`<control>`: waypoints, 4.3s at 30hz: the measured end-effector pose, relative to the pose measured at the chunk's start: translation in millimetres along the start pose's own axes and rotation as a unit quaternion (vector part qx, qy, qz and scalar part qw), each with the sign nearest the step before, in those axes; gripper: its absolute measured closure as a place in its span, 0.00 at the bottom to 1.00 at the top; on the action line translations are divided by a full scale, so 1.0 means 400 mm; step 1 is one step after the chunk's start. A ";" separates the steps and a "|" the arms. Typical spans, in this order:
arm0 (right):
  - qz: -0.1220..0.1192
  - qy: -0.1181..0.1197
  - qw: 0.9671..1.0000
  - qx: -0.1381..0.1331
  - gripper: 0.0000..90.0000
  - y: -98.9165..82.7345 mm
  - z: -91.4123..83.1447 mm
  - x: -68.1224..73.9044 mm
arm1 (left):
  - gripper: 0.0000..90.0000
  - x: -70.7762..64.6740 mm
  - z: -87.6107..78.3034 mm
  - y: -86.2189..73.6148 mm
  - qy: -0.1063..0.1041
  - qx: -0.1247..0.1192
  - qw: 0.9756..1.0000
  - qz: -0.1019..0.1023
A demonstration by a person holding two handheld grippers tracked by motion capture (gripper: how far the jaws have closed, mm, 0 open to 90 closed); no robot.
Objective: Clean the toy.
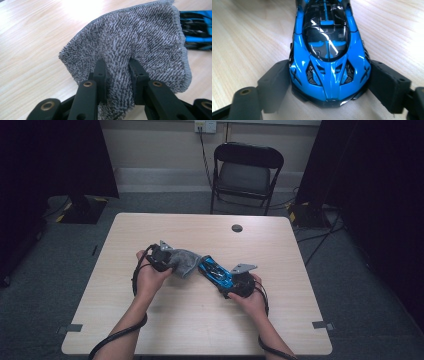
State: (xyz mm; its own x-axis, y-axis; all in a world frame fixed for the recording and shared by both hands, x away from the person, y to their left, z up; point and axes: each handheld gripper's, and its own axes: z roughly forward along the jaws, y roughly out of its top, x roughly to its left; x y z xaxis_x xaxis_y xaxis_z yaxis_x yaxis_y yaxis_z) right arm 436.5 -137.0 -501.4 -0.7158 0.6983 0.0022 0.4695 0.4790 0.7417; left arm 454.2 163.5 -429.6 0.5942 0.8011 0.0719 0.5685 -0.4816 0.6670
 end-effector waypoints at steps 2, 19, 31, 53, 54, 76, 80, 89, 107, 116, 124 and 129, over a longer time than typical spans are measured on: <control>0.002 -0.002 1.000 -0.001 0.22 -0.001 -0.002 -0.002 | 0.80 -0.006 -0.003 -0.001 -0.002 -0.001 1.000 0.003; 0.024 0.010 0.999 -0.042 0.35 0.067 -0.064 -0.022 | 0.79 -0.096 -0.038 -0.066 -0.039 -0.006 0.998 0.046; 0.009 0.014 0.999 -0.034 0.40 0.123 0.015 -0.017 | 0.79 -0.166 -0.034 -0.098 -0.077 -0.015 0.993 0.083; -0.012 0.010 0.999 -0.035 0.51 0.113 0.051 0.002 | 0.78 -0.251 0.043 -0.082 -0.109 -0.014 0.988 0.111; -0.013 0.008 0.999 -0.033 0.51 0.114 0.051 0.003 | 0.78 -0.256 0.043 -0.081 -0.111 -0.014 0.987 0.114; -0.003 -0.001 0.999 -0.032 0.51 0.113 0.050 0.010 | 0.76 -0.223 0.090 -0.057 -0.095 -0.010 0.992 0.086; -0.002 -0.002 0.999 -0.034 0.51 0.112 0.050 0.011 | 0.78 -0.214 0.092 -0.055 -0.094 -0.009 0.992 0.079; 0.000 -0.002 0.999 -0.041 0.51 0.107 0.050 0.010 | 0.78 -0.187 0.093 -0.055 -0.071 -0.007 0.995 0.071; 0.001 -0.003 0.999 -0.040 0.51 0.107 0.050 0.011 | 0.79 -0.128 0.097 -0.046 -0.041 -0.004 0.998 0.052; 0.001 -0.004 0.999 -0.044 0.51 0.105 0.051 0.012 | 0.79 -0.096 0.100 -0.044 -0.022 -0.004 0.999 0.038; 0.000 -0.005 0.999 -0.044 0.51 0.105 0.050 0.012 | 0.79 -0.067 0.098 -0.052 -0.003 -0.004 1.000 0.019; 0.000 -0.005 0.999 -0.044 0.51 0.105 0.050 0.012 | 0.79 -0.044 0.089 -0.060 0.001 -0.003 1.000 0.006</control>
State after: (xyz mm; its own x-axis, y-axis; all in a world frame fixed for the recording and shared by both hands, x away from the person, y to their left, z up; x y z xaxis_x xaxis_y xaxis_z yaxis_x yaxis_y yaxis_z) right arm 463.1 -102.8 -483.9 -0.7111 0.7030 -0.0041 0.4216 0.4311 0.7978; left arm 450.4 148.3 -473.1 0.6001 0.7957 0.0821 0.5580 -0.4900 0.6697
